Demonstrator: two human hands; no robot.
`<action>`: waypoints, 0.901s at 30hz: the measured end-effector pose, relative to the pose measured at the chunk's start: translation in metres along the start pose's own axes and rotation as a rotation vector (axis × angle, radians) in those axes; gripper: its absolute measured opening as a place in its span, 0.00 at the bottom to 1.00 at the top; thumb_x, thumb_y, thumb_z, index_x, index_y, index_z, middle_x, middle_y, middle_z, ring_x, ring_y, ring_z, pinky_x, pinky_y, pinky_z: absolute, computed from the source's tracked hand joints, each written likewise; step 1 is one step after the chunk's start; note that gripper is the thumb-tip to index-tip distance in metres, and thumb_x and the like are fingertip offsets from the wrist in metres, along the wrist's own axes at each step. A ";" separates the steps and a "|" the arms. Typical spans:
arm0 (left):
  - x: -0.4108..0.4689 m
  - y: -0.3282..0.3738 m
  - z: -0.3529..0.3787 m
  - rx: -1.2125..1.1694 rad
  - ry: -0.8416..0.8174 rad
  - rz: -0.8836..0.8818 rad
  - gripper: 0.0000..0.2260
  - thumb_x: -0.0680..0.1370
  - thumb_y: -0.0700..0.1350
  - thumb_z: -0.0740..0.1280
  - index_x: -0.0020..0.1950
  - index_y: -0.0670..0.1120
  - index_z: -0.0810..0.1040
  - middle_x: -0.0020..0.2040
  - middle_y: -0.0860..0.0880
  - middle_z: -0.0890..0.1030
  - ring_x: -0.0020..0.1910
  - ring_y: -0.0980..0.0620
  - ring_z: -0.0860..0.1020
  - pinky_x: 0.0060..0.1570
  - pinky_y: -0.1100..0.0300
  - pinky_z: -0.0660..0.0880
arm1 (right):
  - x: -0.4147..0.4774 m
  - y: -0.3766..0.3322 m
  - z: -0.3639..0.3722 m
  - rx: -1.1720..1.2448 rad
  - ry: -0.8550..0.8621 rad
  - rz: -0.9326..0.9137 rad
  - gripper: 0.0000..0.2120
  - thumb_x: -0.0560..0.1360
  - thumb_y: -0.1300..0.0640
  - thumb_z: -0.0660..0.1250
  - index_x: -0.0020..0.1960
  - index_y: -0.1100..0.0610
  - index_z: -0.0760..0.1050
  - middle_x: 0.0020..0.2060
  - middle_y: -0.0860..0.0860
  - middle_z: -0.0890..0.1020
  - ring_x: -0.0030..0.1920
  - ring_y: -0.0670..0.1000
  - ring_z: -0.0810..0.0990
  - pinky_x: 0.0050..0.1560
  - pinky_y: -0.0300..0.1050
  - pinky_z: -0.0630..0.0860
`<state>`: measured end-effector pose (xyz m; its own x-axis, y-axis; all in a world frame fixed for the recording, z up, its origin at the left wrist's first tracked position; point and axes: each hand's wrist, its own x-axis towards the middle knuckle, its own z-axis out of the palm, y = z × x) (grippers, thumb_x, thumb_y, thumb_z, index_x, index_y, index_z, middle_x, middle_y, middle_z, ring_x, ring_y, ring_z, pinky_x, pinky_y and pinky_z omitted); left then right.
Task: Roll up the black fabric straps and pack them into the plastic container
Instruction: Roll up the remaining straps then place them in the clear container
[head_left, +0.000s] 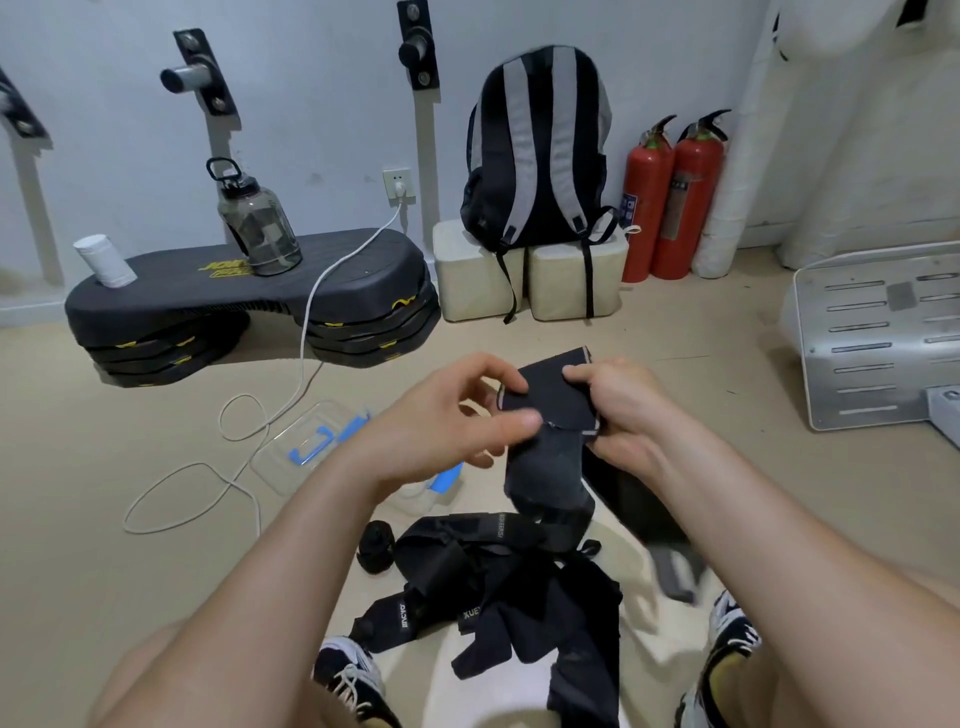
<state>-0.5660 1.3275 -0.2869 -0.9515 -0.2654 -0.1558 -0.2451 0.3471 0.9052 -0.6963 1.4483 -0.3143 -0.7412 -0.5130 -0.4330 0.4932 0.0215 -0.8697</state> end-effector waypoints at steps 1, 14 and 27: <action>-0.001 -0.001 0.000 0.031 -0.059 -0.010 0.14 0.74 0.44 0.75 0.58 0.51 0.77 0.46 0.49 0.76 0.38 0.53 0.79 0.46 0.56 0.80 | 0.001 0.000 0.001 0.011 0.019 -0.002 0.07 0.81 0.68 0.58 0.47 0.63 0.73 0.42 0.61 0.81 0.39 0.56 0.81 0.41 0.51 0.78; 0.002 -0.002 0.008 0.077 0.017 -0.076 0.18 0.75 0.54 0.72 0.38 0.38 0.80 0.33 0.50 0.74 0.32 0.57 0.69 0.33 0.67 0.66 | 0.001 0.003 0.007 0.086 0.125 -0.105 0.11 0.81 0.67 0.57 0.47 0.57 0.74 0.41 0.56 0.82 0.38 0.54 0.81 0.36 0.47 0.79; 0.022 -0.016 0.015 0.151 0.260 0.346 0.21 0.72 0.39 0.76 0.61 0.57 0.79 0.56 0.59 0.79 0.53 0.59 0.76 0.55 0.56 0.78 | -0.010 0.002 0.011 0.040 -0.062 -0.056 0.06 0.81 0.63 0.61 0.50 0.62 0.77 0.41 0.59 0.81 0.40 0.54 0.80 0.37 0.45 0.77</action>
<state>-0.5858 1.3291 -0.3109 -0.9083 -0.3215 0.2675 0.0359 0.5773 0.8157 -0.6827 1.4439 -0.3094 -0.7394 -0.5644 -0.3671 0.4702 -0.0427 -0.8815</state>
